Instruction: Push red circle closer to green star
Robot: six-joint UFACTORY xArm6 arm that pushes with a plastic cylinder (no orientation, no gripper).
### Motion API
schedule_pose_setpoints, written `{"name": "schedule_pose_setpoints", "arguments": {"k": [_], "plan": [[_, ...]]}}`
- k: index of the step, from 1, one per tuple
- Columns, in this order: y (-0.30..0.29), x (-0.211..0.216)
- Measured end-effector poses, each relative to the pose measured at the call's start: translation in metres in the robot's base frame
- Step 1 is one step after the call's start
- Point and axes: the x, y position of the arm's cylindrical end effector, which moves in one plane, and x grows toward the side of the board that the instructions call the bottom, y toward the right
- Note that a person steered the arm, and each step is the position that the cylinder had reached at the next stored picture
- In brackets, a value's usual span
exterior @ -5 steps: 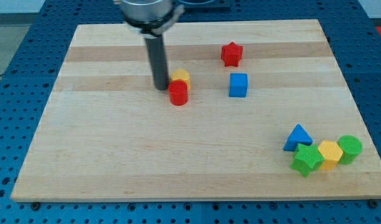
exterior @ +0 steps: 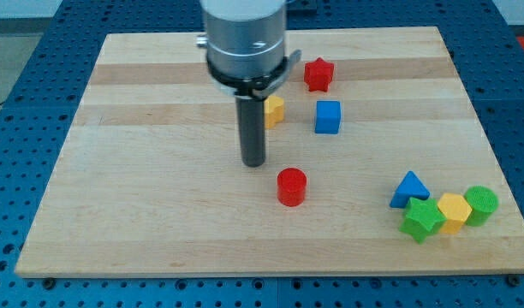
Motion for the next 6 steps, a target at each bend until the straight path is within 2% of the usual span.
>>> {"name": "schedule_pose_setpoints", "arguments": {"k": [1, 3, 4, 5, 6], "plan": [[0.01, 0.015], [0.11, 0.05], [0.088, 0.045], [0.052, 0.061], [0.067, 0.071]]}}
